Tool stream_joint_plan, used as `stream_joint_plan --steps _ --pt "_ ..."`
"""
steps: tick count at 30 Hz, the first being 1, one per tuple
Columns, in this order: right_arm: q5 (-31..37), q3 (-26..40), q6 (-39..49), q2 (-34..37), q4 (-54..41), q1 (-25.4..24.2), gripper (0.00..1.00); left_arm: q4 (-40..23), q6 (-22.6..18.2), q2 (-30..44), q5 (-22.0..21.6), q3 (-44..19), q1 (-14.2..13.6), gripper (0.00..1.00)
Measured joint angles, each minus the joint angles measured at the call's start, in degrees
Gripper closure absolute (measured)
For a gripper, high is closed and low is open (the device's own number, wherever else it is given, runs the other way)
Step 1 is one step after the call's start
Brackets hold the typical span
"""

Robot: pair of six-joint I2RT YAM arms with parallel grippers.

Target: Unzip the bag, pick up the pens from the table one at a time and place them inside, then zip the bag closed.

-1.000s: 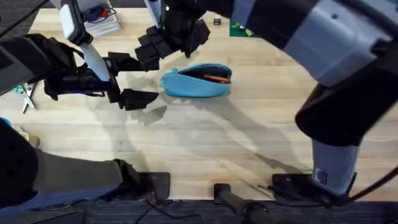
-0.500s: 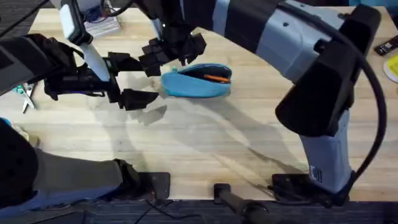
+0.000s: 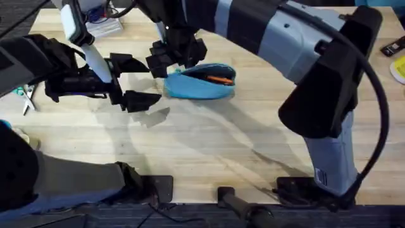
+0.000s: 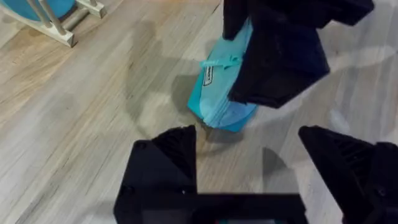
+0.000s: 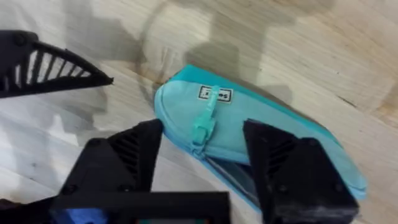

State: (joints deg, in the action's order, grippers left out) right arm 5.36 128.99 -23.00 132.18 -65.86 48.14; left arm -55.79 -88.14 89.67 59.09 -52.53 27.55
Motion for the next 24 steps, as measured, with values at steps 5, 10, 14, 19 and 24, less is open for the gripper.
stream_joint_plan --steps 5,10,14,19,24 --pt "-1.15 0.02 -0.34 0.0 0.79 0.11 0.681 0.0 0.0 0.0 0.0 0.0 0.0 0.008" --pt "-1.3 0.02 -0.57 0.15 0.71 0.15 0.964 0.0 0.0 0.0 0.0 0.0 0.0 0.008" --pt "-1.28 0.02 -0.57 0.17 1.09 0.15 0.968 0.0 0.0 0.0 0.0 0.0 0.0 0.008" --pt "-1.13 0.02 -0.51 0.2 1.42 0.15 0.972 0.0 0.0 0.0 0.0 0.0 0.0 0.008" --pt "-1.1 0.2 2.11 0.2 1.37 0.15 0.971 0.0 0.0 0.0 0.0 0.0 0.0 0.008"
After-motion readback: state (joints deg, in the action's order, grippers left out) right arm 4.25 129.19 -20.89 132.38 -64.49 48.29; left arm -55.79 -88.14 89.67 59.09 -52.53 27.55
